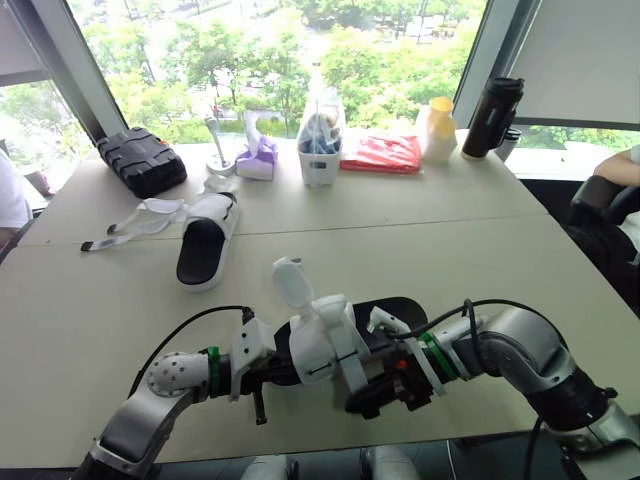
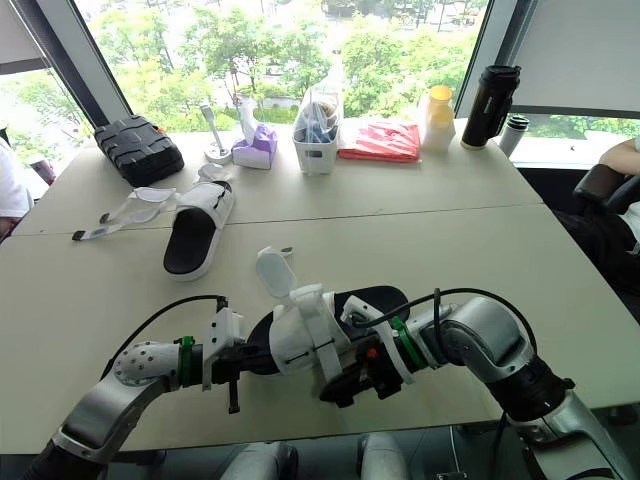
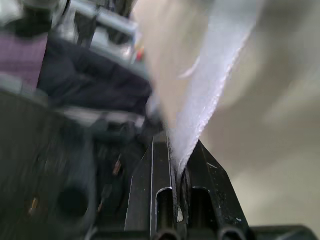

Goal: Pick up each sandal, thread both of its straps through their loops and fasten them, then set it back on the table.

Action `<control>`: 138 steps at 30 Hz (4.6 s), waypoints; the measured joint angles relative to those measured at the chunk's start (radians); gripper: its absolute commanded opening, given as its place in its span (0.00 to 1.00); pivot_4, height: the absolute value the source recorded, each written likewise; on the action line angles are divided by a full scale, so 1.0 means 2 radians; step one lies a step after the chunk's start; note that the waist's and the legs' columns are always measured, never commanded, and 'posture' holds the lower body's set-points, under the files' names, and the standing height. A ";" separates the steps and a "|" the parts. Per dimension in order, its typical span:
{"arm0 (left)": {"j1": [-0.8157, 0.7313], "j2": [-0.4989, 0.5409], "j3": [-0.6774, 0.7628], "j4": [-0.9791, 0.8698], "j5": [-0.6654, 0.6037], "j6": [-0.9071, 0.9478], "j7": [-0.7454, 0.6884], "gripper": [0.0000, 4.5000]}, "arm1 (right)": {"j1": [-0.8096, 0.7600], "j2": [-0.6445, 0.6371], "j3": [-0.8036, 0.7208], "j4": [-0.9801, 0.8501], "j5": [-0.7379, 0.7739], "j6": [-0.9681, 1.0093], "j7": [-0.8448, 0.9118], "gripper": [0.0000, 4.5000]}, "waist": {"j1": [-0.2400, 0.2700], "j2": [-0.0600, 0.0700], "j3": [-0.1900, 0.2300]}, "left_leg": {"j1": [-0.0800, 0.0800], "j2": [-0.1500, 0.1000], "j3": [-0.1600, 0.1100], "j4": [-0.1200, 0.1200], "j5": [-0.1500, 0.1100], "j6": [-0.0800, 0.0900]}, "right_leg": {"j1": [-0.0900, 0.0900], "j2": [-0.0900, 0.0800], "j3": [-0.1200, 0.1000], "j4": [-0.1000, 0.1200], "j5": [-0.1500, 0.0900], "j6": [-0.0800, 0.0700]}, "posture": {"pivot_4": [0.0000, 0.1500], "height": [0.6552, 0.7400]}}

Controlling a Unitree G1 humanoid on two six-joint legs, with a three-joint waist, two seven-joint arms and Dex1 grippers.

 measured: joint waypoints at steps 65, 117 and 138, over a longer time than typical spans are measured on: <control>-0.040 -0.005 -0.028 0.051 0.026 -0.040 -0.017 0.00 | -0.291 0.167 0.026 0.396 -0.193 -0.204 0.044 0.75 | -0.001 0.004 -0.004 | 0.001 0.000 0.000 0.000 0.000 0.000 | 0.000 0.000 0.000 0.001 0.000 0.000 | 1.00 1.00; -0.035 -0.001 -0.022 0.044 0.027 -0.038 -0.013 0.00 | -0.467 0.373 -0.054 0.747 -0.275 -0.263 0.143 0.75 | -0.009 0.004 -0.004 | 0.001 -0.001 -0.002 0.000 0.000 0.000 | 0.000 0.000 0.000 0.002 0.000 0.000 | 1.00 1.00; -0.032 -0.001 -0.019 0.040 0.028 -0.038 -0.009 0.00 | -0.515 0.388 -0.162 0.803 -0.281 -0.272 0.120 0.22 | -0.012 0.005 -0.004 | 0.001 -0.002 -0.002 0.000 0.000 0.000 | 0.000 0.000 0.000 0.002 0.000 0.000 | 1.00 1.00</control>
